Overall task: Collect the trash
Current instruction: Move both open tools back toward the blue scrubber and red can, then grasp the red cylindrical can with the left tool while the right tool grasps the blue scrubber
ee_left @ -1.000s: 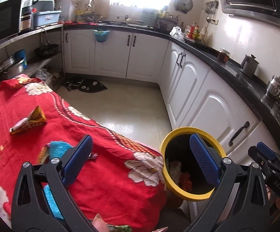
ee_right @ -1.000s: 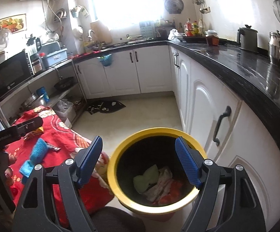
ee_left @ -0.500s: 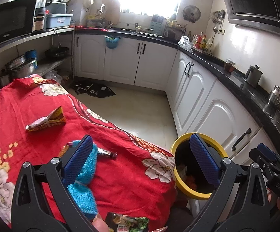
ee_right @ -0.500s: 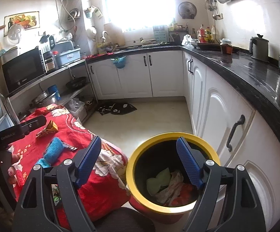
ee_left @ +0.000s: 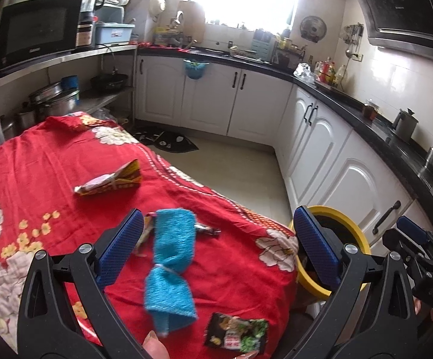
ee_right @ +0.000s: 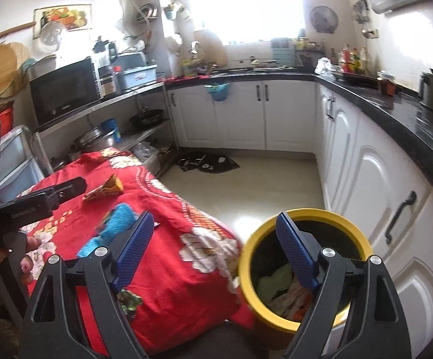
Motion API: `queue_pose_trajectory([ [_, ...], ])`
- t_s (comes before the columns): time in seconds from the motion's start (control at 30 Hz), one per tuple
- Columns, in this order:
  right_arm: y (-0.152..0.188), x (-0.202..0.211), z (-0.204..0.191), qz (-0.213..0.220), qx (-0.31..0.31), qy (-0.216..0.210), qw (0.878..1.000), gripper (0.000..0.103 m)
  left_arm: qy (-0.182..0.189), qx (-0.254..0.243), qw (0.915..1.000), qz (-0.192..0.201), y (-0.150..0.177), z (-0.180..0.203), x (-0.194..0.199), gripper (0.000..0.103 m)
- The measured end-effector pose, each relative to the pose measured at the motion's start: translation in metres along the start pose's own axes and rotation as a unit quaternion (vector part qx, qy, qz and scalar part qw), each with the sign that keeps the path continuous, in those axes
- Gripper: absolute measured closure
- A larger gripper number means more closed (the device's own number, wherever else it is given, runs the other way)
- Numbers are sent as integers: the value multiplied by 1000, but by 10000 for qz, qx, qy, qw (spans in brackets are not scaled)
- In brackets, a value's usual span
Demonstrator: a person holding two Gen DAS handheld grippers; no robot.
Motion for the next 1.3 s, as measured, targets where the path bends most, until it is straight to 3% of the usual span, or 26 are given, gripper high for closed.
queue_pose_trajectory([
  [0.37, -9, -9, -57, -9, 433, -498, 9978, 22, -353, 217, 9991, 103, 4, -39, 23, 11],
  [0.83, -11, -25, -101, -125, 788, -889, 9928, 22, -787, 499, 9956, 107, 14, -83, 43, 11],
  [1.3, -6, -63, -132, -562, 850, -1220, 9873, 22, -1282, 959, 9867, -288, 44, -136, 51, 11],
])
Point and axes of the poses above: each gripper's, at about its wrist camera, not at the fingertips, and x roughly against the way its jaws point, z to its right, y to its underside, the point moved 1 cm from there along -x, roughly the way its jaws point, and after that the axes turned 9 degrees about y, right-handed, at the moved point
